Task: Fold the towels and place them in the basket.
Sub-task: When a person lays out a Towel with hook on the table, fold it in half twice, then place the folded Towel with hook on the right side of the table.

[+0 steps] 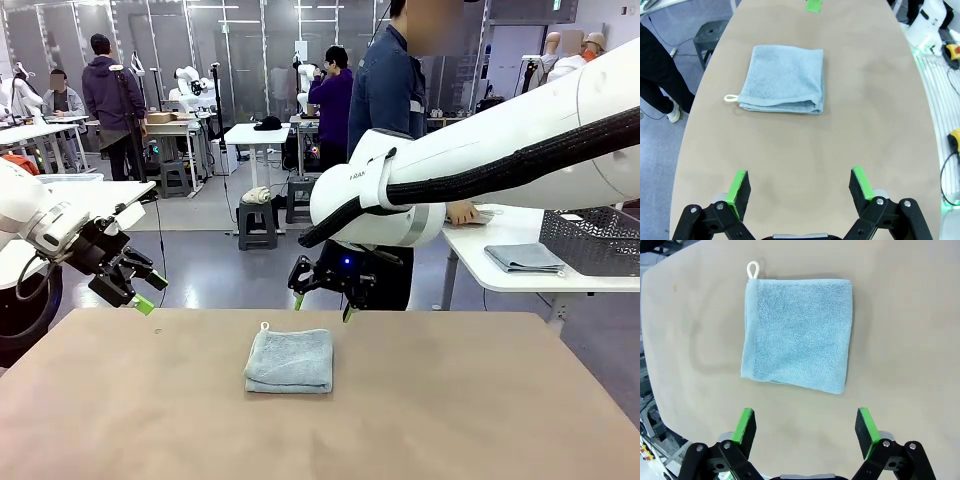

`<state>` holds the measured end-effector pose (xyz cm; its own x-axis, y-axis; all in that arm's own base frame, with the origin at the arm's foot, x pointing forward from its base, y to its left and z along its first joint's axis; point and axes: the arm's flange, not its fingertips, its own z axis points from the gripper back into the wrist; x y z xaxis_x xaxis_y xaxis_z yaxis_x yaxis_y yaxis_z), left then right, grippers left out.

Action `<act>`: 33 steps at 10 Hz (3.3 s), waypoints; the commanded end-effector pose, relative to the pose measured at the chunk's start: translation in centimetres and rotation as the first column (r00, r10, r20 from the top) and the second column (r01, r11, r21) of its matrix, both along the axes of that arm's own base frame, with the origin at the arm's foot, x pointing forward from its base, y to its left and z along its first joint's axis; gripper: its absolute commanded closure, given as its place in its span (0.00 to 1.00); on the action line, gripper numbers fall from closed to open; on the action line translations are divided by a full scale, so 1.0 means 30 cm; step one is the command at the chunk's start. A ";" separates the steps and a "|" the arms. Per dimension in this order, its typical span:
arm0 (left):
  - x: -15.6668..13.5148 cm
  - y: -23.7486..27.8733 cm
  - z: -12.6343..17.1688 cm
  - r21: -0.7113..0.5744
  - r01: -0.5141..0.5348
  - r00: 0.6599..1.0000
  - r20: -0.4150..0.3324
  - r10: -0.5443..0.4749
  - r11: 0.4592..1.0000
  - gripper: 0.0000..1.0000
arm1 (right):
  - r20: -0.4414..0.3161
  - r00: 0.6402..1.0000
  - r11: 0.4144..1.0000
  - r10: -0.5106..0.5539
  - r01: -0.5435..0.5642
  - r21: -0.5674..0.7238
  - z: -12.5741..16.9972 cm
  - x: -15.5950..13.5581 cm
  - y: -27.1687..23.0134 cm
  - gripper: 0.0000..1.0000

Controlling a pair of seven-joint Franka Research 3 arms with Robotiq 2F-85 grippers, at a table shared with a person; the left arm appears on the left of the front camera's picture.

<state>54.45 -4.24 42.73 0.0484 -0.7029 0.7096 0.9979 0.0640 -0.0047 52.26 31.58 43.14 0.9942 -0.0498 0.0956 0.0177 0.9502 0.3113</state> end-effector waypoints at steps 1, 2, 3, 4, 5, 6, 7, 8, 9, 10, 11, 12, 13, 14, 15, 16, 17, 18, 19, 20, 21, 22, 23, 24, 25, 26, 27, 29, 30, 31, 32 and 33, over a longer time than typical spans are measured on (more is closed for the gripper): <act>-0.005 -0.001 0.006 0.004 -0.010 1.000 0.004 0.010 1.000 0.00 | 0.003 1.000 1.000 -0.004 0.004 0.002 -0.005 0.007 0.006 0.00; -0.005 -0.001 0.006 0.004 -0.010 1.000 0.004 0.010 1.000 0.00 | 0.003 1.000 1.000 -0.004 0.004 0.002 -0.005 0.007 0.006 0.00; -0.005 -0.001 0.006 0.004 -0.010 1.000 0.004 0.010 1.000 0.00 | 0.003 1.000 1.000 -0.004 0.004 0.002 -0.005 0.007 0.006 0.00; -0.005 -0.001 0.006 0.004 -0.010 1.000 0.004 0.010 1.000 0.00 | 0.003 1.000 1.000 -0.004 0.004 0.002 -0.005 0.007 0.006 0.00; -0.005 -0.001 0.006 0.004 -0.010 1.000 0.004 0.010 1.000 0.00 | 0.003 1.000 1.000 -0.004 0.004 0.002 -0.005 0.007 0.006 0.00; -0.005 -0.001 0.006 0.004 -0.010 1.000 0.004 0.010 1.000 0.00 | 0.003 1.000 1.000 -0.004 0.004 0.002 -0.005 0.007 0.006 0.00; -0.005 -0.001 0.006 0.004 -0.010 1.000 0.004 0.010 1.000 0.00 | 0.003 1.000 1.000 -0.004 0.004 0.002 -0.005 0.007 0.006 0.00; -0.005 -0.001 0.006 0.004 -0.010 1.000 0.004 0.010 1.000 0.00 | 0.003 1.000 1.000 -0.004 0.004 0.002 -0.005 0.007 0.006 0.00; -0.005 -0.001 0.006 0.004 -0.010 1.000 0.004 0.010 1.000 0.00 | 0.003 1.000 1.000 -0.004 0.004 0.002 -0.005 0.007 0.006 0.00; -0.005 -0.001 0.006 0.004 -0.010 1.000 0.004 0.010 1.000 0.00 | 0.003 1.000 1.000 -0.004 0.004 0.002 -0.005 0.007 0.006 0.00; -0.005 -0.001 0.006 0.004 -0.010 1.000 0.004 0.010 1.000 0.00 | 0.003 1.000 1.000 -0.004 0.004 0.002 -0.005 0.007 0.006 0.00; -0.005 -0.001 0.006 0.004 -0.010 1.000 0.004 0.010 1.000 0.00 | -0.001 1.000 1.000 0.001 -0.001 0.000 -0.001 0.000 0.001 0.00; -0.005 -0.001 0.006 0.004 -0.010 1.000 0.004 0.010 1.000 0.00 | -0.003 1.000 1.000 -0.020 0.020 0.008 -0.058 0.011 0.012 0.00; -0.005 -0.001 0.006 0.004 -0.010 1.000 0.004 0.010 1.000 0.00 | 0.032 0.998 0.999 -0.051 0.052 -0.014 -0.127 0.019 0.014 0.00; -0.005 -0.001 0.006 0.004 -0.010 1.000 0.004 0.010 1.000 0.00 | 0.020 0.998 0.999 -0.053 0.053 0.004 -0.183 0.031 0.014 0.00; -0.005 -0.001 0.006 0.004 -0.010 1.000 0.004 0.010 1.000 0.00 | 0.024 0.999 0.999 -0.031 0.032 -0.004 -0.225 0.038 0.014 0.00; -0.005 -0.001 0.006 0.004 -0.010 1.000 0.004 0.010 1.000 0.00 | 0.029 0.999 1.000 -0.022 0.022 -0.012 -0.256 0.040 0.013 0.00; -0.005 -0.001 0.006 0.004 -0.010 1.000 0.004 0.010 1.000 0.00 | 0.029 0.999 0.999 -0.026 0.027 -0.022 -0.284 0.041 0.014 0.00; -0.005 -0.001 0.006 0.004 -0.010 1.000 0.004 0.010 1.000 0.00 | 0.025 0.999 0.999 -0.031 0.032 -0.036 -0.314 0.046 0.010 0.00; -0.005 -0.001 0.006 0.004 -0.010 1.000 0.004 0.010 1.000 0.00 | 0.022 0.999 0.998 -0.038 0.039 -0.040 -0.333 0.049 0.004 0.00; -0.005 -0.001 0.006 0.004 -0.010 1.000 0.004 0.010 1.000 0.00 | 0.026 0.999 0.999 -0.032 0.033 -0.037 -0.345 0.054 0.002 0.00; -0.005 -0.001 0.006 0.004 -0.010 1.000 0.004 0.010 1.000 0.00 | 0.020 0.999 0.999 -0.032 0.032 -0.030 -0.359 0.061 -0.003 0.00; -0.005 -0.001 0.006 0.004 -0.010 1.000 0.004 0.010 1.000 0.00 | 0.014 0.999 0.999 -0.032 0.033 -0.027 -0.372 0.068 -0.010 0.00; -0.005 -0.001 0.006 0.004 -0.010 1.000 0.004 0.010 1.000 0.00 | 0.019 0.999 0.999 -0.032 0.032 -0.028 -0.385 0.074 -0.015 0.00; -0.005 -0.001 0.006 0.004 -0.010 1.000 0.004 0.010 1.000 0.00 | 0.013 1.000 0.999 -0.028 0.029 -0.021 -0.396 0.076 -0.017 0.00; -0.005 -0.001 0.006 0.004 -0.010 1.000 0.004 0.010 1.000 0.00 | 0.019 1.000 1.000 0.000 0.000 -0.022 -0.407 0.073 -0.015 0.00; -0.005 -0.001 0.006 0.004 -0.010 1.000 0.004 0.010 1.000 0.00 | 0.016 1.000 0.999 -0.017 0.017 -0.031 -0.416 0.080 -0.013 0.20; -0.005 -0.001 0.006 0.004 -0.010 1.000 0.004 0.010 1.000 0.00 | 0.025 1.000 0.999 -0.013 0.014 -0.040 -0.426 0.084 -0.009 0.20; -0.005 -0.001 0.006 0.004 -0.010 1.000 0.004 0.010 1.000 0.00 | 0.023 1.000 0.999 -0.010 0.011 -0.039 -0.433 0.089 -0.010 0.20; -0.005 -0.001 0.006 0.004 -0.010 1.000 0.004 0.010 1.000 0.00 | 0.015 1.000 0.999 -0.010 0.010 -0.046 -0.439 0.090 -0.008 0.28; -0.005 -0.001 0.006 0.004 -0.010 1.000 0.004 0.010 1.000 0.00 | 0.023 1.000 0.999 -0.010 0.011 -0.042 -0.442 0.092 -0.007 0.40; -0.005 -0.001 0.006 0.004 -0.010 1.000 0.004 0.010 1.000 0.00 | 0.026 1.000 0.999 -0.015 0.016 -0.042 -0.441 0.094 -0.005 0.40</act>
